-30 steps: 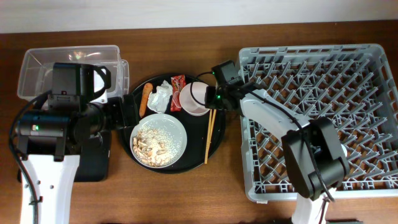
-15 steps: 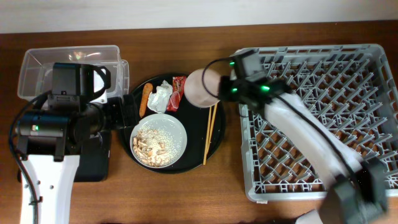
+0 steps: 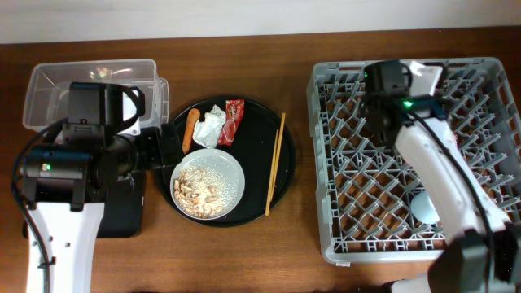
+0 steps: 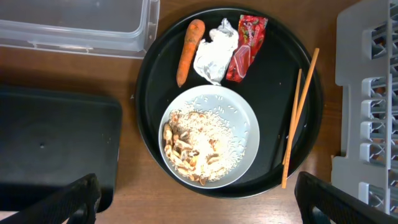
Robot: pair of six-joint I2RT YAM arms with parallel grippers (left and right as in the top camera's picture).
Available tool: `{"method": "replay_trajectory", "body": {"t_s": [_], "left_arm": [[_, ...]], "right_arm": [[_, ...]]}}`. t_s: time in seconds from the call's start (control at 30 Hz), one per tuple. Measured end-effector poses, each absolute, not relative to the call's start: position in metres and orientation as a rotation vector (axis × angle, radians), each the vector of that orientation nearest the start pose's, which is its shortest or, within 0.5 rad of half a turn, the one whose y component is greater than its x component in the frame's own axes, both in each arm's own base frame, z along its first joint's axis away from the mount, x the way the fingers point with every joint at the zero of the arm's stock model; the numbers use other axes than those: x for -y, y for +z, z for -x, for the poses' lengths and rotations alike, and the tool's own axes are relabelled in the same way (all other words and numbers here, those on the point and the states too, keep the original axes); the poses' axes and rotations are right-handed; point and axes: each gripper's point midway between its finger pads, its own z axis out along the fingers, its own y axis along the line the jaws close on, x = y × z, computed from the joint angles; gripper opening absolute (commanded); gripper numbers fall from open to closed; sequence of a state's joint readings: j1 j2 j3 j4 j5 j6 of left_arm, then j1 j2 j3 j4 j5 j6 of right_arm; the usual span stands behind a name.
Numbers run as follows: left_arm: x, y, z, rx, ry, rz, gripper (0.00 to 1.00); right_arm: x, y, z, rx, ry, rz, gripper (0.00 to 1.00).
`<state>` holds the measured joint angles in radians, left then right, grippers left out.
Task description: Sort waste into correct bins and load items into the dishwasher rack
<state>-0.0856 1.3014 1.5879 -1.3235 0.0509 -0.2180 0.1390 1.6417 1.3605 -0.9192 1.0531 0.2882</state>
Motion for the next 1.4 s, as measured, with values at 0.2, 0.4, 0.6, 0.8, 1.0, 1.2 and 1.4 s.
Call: {"method": "replay_trajectory", "body": {"t_s": [0.2,0.4,0.6,0.8,1.0,1.2,1.4], "left_arm": [[0.034,0.283,-0.291,-2.612,-0.174,0.155,0.99],[0.034,0.283,-0.291,-2.612,-0.174,0.155,0.99],[0.034,0.283,-0.291,-2.612,-0.175,0.155,0.99],[0.034,0.283,-0.291,-2.612,-0.174,0.155,0.99],[0.034,0.283,-0.291,-2.612,-0.174,0.155,0.99],[0.034,0.283,-0.291,-2.612,-0.174,0.155,0.99],[0.034,0.283,-0.291,-2.612,-0.174,0.155,0.99]], "right_arm": [[0.077,0.209,-0.366,-2.352,-0.845,-0.525,0.34],[0.115,0.211,-0.324,-2.459,-0.215,-0.907,0.63],[0.119,0.125,-0.322,-2.749,0.078,-1.03,0.14],[0.122,0.119,-0.334,-2.728,0.133,-1.018,0.04],[0.109,0.247,-0.349,-2.396,-0.088,-0.764,0.04],[0.076,0.274,-0.359,-2.268,-0.819,-0.475,0.04],[0.075,0.225,-0.387,-2.253,-1.322,-0.296,0.04]]}}
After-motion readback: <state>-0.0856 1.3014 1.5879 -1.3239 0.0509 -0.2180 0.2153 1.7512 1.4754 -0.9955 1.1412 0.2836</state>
